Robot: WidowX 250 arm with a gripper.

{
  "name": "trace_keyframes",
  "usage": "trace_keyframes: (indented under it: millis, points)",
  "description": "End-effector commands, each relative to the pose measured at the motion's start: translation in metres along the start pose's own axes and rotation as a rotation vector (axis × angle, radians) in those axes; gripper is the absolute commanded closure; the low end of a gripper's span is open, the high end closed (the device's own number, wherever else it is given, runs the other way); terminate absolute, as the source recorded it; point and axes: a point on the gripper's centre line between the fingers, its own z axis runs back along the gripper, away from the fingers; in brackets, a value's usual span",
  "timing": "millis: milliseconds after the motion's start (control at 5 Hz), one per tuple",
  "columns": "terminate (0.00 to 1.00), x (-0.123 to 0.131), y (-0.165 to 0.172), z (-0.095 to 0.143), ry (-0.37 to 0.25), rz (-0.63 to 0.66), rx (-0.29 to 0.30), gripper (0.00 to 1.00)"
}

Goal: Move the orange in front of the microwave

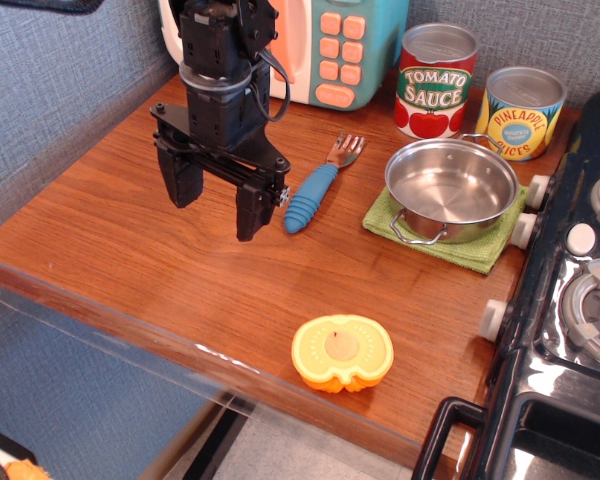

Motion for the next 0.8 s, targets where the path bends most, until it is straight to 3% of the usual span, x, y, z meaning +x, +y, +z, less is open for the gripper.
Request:
trace_keyframes:
  millis: [0, 600]
  points:
    - [0.0, 0.0, 0.0, 0.0, 0.0, 0.0, 0.0, 0.0]
    - [0.0, -0.021, -0.042, 0.002, -0.048, -0.115, -0.034, 0.0]
